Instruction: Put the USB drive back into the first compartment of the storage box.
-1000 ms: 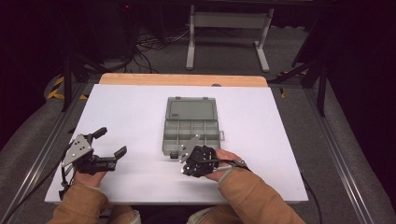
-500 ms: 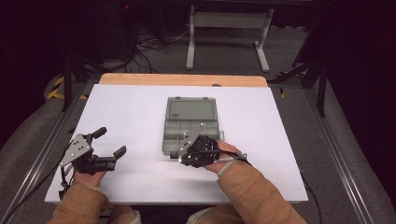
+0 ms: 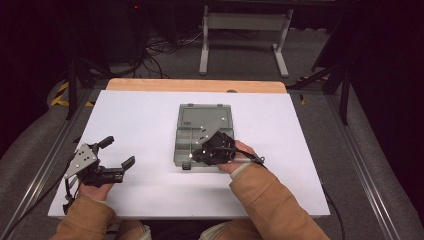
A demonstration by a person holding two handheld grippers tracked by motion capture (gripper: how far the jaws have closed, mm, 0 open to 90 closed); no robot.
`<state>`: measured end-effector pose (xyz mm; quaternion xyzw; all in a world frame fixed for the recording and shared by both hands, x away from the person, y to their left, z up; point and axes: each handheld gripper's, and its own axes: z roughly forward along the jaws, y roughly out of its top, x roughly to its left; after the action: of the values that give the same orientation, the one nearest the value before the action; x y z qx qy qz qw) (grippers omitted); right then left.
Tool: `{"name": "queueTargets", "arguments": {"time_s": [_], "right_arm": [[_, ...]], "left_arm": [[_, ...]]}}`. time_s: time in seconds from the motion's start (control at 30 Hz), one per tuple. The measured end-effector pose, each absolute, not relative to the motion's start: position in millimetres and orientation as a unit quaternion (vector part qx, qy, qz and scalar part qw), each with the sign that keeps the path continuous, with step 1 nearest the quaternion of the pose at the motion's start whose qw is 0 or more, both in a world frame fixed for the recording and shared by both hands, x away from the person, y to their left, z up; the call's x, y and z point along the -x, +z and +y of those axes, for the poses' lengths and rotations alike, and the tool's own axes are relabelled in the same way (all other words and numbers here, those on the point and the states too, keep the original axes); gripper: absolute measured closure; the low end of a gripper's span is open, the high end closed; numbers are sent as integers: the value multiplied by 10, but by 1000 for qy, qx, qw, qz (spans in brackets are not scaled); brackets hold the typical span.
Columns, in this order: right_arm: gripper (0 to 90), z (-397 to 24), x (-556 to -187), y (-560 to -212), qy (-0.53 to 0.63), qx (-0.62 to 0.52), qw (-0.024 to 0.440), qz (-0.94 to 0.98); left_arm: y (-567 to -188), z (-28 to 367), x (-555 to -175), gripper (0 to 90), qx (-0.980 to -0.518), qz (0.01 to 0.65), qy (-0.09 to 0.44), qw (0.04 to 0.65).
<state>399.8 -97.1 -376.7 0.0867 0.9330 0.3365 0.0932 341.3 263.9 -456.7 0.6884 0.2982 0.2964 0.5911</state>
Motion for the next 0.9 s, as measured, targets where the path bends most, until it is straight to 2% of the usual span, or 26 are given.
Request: {"name": "queueTargets", "arguments": {"time_s": [0.9], "right_arm": [[789, -915, -4386, -3765, 372, -153, 132, 906]], "left_arm": [[-4571, 2638, -3416, 19, -689, 298, 297, 590]]}}
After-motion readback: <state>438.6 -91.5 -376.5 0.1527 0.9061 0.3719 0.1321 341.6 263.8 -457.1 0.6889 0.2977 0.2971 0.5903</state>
